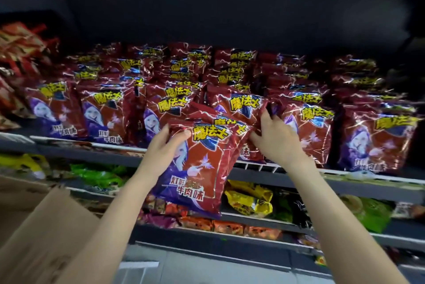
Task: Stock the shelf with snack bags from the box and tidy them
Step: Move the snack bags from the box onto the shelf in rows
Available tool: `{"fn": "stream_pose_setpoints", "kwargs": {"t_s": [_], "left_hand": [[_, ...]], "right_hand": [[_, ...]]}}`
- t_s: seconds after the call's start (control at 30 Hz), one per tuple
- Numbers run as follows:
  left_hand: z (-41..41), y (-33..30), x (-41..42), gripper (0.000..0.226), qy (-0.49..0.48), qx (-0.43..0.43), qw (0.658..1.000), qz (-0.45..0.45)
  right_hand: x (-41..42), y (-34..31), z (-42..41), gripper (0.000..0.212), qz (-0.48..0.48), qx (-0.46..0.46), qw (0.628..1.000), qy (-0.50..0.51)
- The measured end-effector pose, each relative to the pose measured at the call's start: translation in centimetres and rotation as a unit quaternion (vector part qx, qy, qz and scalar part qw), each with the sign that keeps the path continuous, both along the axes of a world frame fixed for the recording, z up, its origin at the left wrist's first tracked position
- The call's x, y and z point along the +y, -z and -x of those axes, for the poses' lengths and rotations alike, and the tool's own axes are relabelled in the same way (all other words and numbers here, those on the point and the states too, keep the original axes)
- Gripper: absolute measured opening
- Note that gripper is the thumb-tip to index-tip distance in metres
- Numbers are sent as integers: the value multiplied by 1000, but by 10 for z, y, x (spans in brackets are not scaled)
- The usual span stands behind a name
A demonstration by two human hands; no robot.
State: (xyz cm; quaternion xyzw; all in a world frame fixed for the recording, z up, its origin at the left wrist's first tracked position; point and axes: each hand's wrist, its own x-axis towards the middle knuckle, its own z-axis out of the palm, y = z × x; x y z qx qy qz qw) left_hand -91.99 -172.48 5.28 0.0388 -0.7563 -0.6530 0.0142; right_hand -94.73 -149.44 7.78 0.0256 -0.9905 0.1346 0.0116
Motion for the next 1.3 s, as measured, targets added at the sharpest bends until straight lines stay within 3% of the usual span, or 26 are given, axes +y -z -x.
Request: {"fn": "stream_pose_setpoints", "kwargs": {"t_s": [0.03, 0.13, 0.23, 0.33, 0.53, 0.73, 0.83, 0.97, 1.07, 1.17, 1.3], "left_hand": [[2, 1, 2, 22, 0, -9, 1000, 6], [7, 4, 5, 68, 8, -18, 1000, 13], [12, 2, 9, 38, 14, -6, 1000, 15], [13, -4, 15, 27, 14, 6, 1000, 16], [17, -10, 10, 14, 5, 51, 998, 25], [6, 0, -10, 39, -9, 54, 998, 38], [3, 2, -14, 13, -23, 52, 998, 36], [-2, -1, -14, 12, -22, 74, 996, 48], [-4, -4, -14, 14, -25, 85, 995, 47], [-6, -3, -14, 16, -25, 88, 995, 43], [-6, -2, -18, 16, -25, 82, 995, 43]], "right_hand": [[2, 0, 4, 65, 20, -23, 999, -14], [8, -3, 14, 73, 155, -104, 982, -40], [8, 3, 16, 69, 238, -78, 967, -49], [3, 13, 18, 67, 282, 2, 959, -38], [-10, 19, 29, 62, 256, 138, 956, -30], [-7, 30, 17, 72, 181, 96, 978, -31], [-13, 27, 9, 73, 200, 89, 976, -3], [-13, 22, -8, 103, 121, 172, 977, 38], [-13, 25, -22, 101, 118, 207, 971, 14], [-17, 34, -21, 92, 84, 169, 981, -43], [-26, 40, -7, 89, 54, 141, 988, -43]]}}
